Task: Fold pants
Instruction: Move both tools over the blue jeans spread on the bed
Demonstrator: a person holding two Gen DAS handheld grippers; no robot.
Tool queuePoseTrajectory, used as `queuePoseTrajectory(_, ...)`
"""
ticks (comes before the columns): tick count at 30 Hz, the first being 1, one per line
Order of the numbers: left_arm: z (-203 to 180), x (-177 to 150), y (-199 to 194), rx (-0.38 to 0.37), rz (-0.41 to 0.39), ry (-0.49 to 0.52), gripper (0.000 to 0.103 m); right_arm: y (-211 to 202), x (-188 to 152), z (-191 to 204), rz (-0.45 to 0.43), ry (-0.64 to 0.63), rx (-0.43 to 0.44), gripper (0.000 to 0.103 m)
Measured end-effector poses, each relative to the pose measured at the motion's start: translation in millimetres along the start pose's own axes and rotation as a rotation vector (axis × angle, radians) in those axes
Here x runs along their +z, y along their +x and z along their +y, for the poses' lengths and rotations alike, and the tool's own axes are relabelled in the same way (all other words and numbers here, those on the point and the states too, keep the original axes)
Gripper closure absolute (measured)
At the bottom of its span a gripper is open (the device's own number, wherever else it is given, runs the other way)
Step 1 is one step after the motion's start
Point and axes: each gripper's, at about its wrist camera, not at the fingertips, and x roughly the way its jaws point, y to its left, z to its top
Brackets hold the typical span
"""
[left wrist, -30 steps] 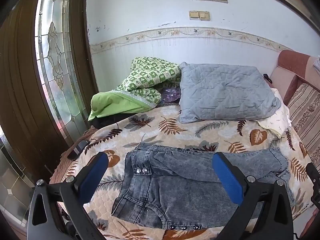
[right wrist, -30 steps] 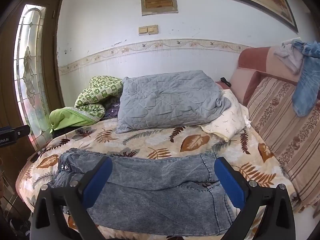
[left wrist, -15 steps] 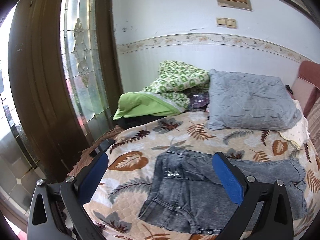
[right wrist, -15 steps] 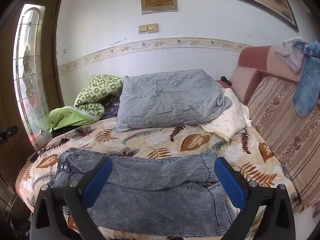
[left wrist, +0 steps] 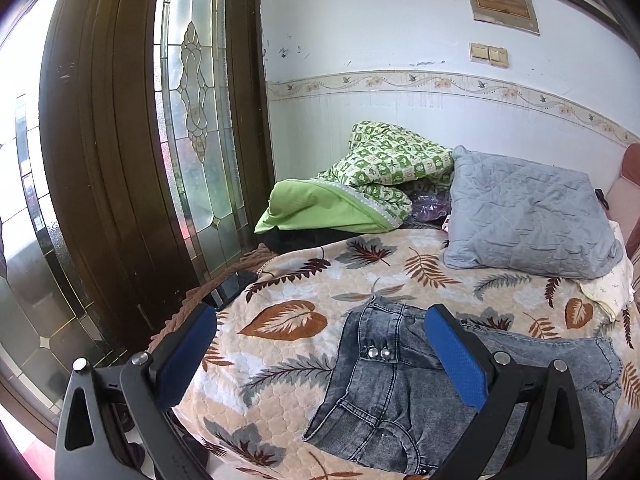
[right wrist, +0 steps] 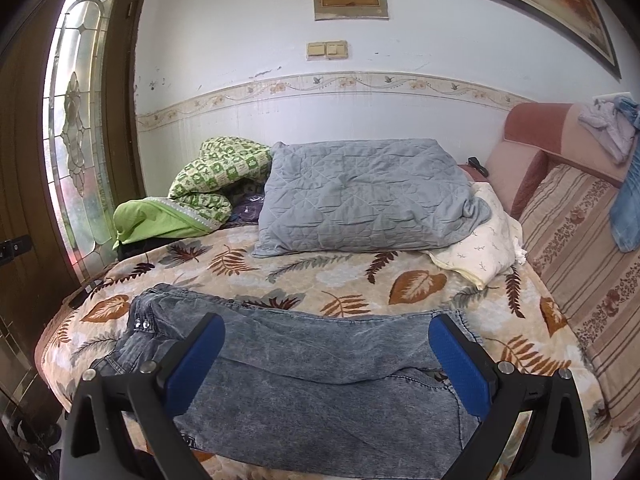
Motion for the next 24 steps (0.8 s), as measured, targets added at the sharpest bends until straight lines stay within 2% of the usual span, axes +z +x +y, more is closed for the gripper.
queuePoseTrajectory(4,-5.5,-4.0,10.4,-0.007,0.035,0.016,0.0,2.9,-1.3,-3.6,0.007,0.005,0.004,0.0)
queuePoseTrajectory(7,-14.4,-16.4,30.8,-0.048,0.149,0.043,0.0,8.1,-1.8,-15.8,0.025,0.019,-0.007,0.0)
queuePoseTrajectory(9,-21.0,-28.0,45.6,-0.07,0.224,0.06,0.0,14.7,-2.9,-30.4,0.053,0.019,-0.05,0.0)
queuePoseTrajectory(12,-32.9,-45.9,67.1,-0.082,0.318,0.088,0.0,25.6,-7.9,-64.5,0.116,0.045,-0.125,0.0)
queuePoseTrajectory(16,-43.2,-61.5,89.6,-0.085,0.405,0.117,0.0,42.7,-23.2,-128.0,0.223,0.153,-0.174,0.0)
queuePoseTrajectory(21,-43.5,-73.0,111.2,-0.062,0.458,0.147,0.0,69.8,-38.1,-189.6,0.328,0.285,-0.209,0.0)
queuePoseTrajectory(24,-35.0,-72.7,125.7,-0.027,0.486,0.14,0.0,78.6,-43.1,-204.4,0.335,0.368,-0.186,0.0)
